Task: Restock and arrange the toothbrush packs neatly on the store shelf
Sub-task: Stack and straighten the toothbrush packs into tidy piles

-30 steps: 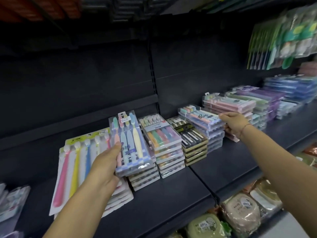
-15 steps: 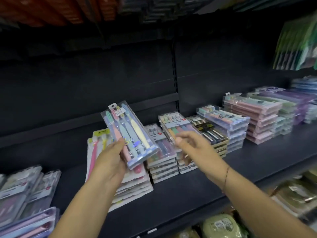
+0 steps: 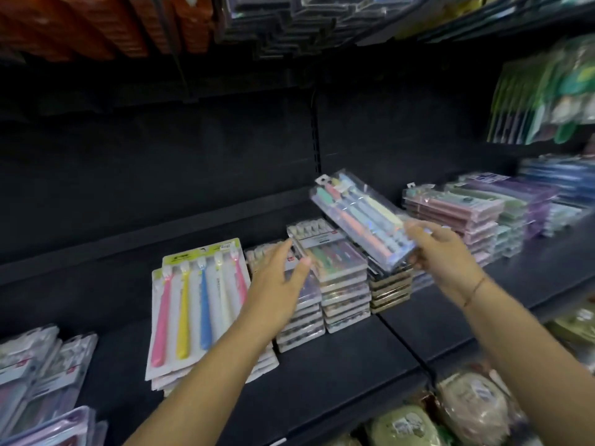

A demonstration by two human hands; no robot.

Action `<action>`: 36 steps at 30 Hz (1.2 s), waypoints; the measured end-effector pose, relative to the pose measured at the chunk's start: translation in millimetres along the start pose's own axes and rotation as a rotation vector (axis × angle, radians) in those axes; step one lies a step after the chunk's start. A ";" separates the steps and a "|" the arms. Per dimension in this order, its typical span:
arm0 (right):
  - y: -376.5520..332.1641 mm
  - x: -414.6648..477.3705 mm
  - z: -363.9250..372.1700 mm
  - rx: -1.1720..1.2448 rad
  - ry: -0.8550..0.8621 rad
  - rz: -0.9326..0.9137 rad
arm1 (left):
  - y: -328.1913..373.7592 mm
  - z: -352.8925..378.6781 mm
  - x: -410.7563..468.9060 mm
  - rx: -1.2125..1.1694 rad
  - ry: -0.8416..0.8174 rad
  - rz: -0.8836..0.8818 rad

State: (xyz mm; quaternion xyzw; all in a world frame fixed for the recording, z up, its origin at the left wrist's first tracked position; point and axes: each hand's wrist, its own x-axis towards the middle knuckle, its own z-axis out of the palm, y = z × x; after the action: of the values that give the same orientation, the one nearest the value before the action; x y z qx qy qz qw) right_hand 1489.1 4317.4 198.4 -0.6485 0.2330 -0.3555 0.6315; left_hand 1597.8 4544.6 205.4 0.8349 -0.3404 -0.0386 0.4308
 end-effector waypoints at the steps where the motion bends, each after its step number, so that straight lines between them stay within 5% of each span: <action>1: -0.7 16.4 -15.9 -0.025 0.066 0.013 | -1.6 6.4 8.9 0.099 -0.035 0.047; 8: 14.5 106.3 -77.1 -0.283 0.240 0.160 | -9.5 44.6 38.9 0.543 -0.203 0.176; 16: 26.3 113.9 -55.2 -0.396 0.090 0.066 | -21.9 52.3 39.4 0.469 -0.163 0.187; 26: 23.8 106.3 -49.1 -0.514 0.106 0.066 | -17.7 47.3 36.1 0.479 -0.165 0.186; 31: 9.6 56.3 -2.4 -0.796 0.322 -0.326 | -31.3 -9.2 -1.1 0.470 -0.052 0.185; 34: -9.8 -17.7 66.9 -0.552 0.103 -0.541 | -61.4 -69.6 -50.2 0.447 0.070 0.147; 36: -19.7 -75.6 118.7 -0.362 -0.166 -0.499 | -87.1 -113.5 -90.0 0.426 0.158 0.080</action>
State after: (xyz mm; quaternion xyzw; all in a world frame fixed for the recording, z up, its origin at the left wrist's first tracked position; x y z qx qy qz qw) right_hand 1527.6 4453.6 211.2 -0.8141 0.0739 -0.3982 0.4162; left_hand 1616.1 4712.0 190.9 0.8933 -0.3389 0.1166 0.2712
